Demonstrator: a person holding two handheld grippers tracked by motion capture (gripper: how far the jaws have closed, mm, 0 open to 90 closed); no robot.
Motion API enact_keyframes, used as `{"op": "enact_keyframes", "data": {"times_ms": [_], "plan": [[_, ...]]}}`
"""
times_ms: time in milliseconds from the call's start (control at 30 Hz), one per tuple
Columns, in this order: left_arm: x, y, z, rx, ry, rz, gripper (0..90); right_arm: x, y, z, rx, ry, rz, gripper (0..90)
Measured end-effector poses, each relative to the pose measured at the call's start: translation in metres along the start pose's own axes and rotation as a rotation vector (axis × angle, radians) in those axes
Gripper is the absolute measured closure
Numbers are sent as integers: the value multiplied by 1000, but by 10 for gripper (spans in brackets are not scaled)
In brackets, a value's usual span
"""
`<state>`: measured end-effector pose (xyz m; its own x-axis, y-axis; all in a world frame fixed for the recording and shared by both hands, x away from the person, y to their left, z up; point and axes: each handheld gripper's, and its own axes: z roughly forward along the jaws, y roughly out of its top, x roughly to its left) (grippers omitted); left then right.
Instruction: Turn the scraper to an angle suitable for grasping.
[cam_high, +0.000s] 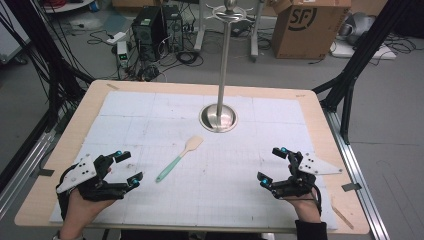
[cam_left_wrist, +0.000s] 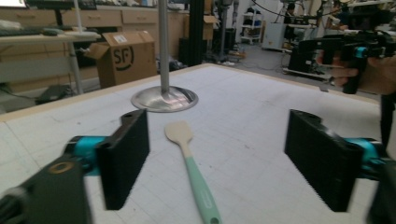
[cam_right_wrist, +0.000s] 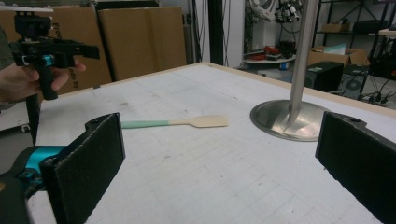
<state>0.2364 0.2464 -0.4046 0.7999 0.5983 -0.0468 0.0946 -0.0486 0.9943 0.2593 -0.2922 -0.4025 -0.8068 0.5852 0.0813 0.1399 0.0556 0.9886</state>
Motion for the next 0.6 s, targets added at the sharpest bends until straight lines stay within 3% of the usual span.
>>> {"op": "enact_keyframes", "data": {"times_ms": [67,267,367,500,600], "plan": [[0,0,-1,11,4,-17,357,-1,1,1,-4,6,-6,2],[-6,2,1,45,13,-8,698,-2,0,4,0,17,-2,2],[-10,2,4,79,54,-1,873,-1,1,4,-3,17,-4,2],[-12,2,9,73,28,-3,898,1,1,4,-3,15,-5,2],[-13,1,17,104,13,-3,897,1,0,4,2,16,0,2]]}}
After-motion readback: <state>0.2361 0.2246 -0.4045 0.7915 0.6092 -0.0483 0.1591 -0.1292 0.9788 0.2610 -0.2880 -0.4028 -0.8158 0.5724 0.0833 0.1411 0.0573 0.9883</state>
